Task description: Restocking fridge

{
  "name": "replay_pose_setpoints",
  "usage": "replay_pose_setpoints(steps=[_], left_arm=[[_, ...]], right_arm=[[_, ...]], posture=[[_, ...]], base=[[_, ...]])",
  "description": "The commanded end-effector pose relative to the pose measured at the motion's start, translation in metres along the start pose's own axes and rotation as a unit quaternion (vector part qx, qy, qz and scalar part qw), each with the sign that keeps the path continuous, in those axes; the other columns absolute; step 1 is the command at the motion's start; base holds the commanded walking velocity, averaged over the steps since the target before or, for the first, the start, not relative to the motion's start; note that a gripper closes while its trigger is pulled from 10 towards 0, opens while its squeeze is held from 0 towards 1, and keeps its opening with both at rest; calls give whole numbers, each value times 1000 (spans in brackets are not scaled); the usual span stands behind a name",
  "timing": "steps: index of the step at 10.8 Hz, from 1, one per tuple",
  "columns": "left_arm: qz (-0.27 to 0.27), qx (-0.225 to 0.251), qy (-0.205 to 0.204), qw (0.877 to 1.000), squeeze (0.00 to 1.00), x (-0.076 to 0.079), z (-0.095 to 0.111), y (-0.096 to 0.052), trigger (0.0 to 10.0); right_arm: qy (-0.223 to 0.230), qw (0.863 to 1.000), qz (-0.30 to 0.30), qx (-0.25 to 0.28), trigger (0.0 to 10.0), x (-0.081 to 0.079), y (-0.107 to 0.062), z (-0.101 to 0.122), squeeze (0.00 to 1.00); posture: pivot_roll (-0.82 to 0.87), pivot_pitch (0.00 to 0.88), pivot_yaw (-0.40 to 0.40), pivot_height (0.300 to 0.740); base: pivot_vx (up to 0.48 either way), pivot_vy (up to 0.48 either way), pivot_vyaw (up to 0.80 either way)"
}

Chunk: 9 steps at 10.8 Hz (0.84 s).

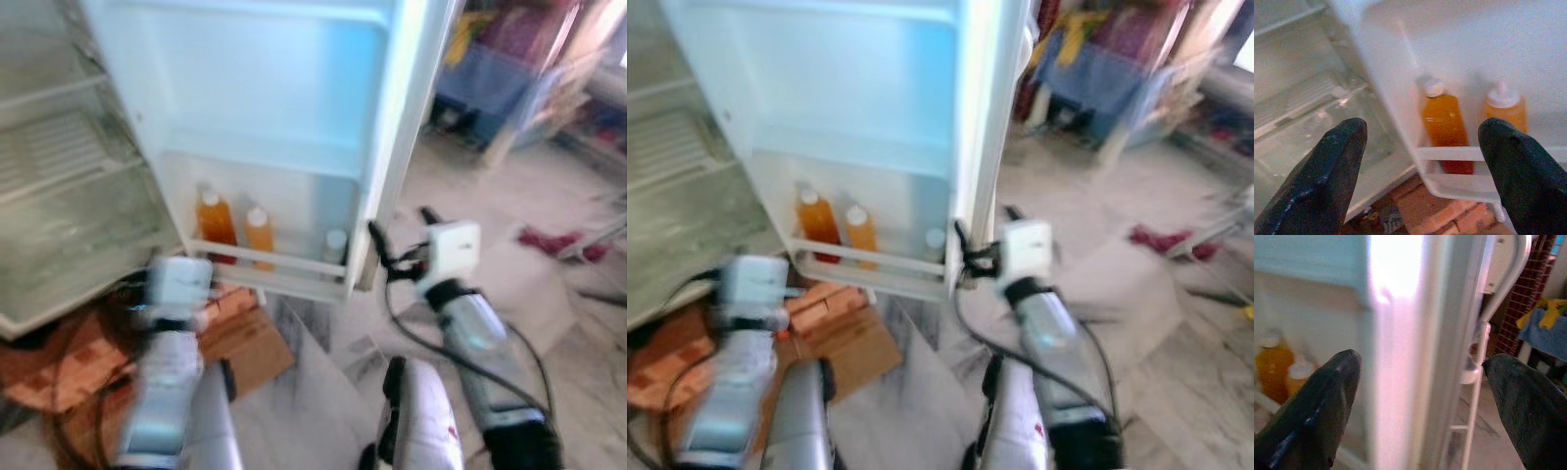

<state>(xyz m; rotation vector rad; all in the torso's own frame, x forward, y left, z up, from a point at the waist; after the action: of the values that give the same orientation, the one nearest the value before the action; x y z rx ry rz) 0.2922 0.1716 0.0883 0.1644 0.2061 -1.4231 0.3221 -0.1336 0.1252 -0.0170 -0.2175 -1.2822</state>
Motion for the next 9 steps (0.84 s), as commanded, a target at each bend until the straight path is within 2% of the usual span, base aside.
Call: replay_pose_setpoints(steps=[1,3,5,7,9], left_arm=[[7,3,5,1000,0,-9,1,1,10000],[15,1,7,1000,0,-12,-2,0,10000],[12,-28,-8,999,0,-9,-11,-2,10000],[-1,-46,1,999,0,-5,-17,-2,10000],[-3,-58,8,998,0,-7,-21,-4,10000]], right_arm=[[13,1000,11,18,10000,-5,5,11,0],[21,1000,14,19,10000,-6,9,14,0],[21,999,17,17,10000,-6,9,14,0],[20,999,17,18,10000,-4,12,16,0],[17,1000,14,21,10000,-2,14,18,0]], posture=[[117,9,-33,511],[117,5,-35,551],[111,1,-35,591],[109,0,-35,626],[108,0,-29,671]], base=[[0,0,0],[0,0,0],[0,0,0],[0,0,0],[0,0,0]])
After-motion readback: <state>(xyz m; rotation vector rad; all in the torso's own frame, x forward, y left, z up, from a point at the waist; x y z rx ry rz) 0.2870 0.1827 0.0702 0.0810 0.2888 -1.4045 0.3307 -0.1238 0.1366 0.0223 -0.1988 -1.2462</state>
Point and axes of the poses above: a point about 5 cm out from each wrist's last joint towards the gripper, its own y axis pointing out of the wrist towards the gripper, its own z axis along the axis of the wrist's last joint, x = y × z, the point moved 4 cm from there along y, pointing out of the wrist towards the gripper, and after that the axes turned 7 degrees about -y, right-handed, at the moved point
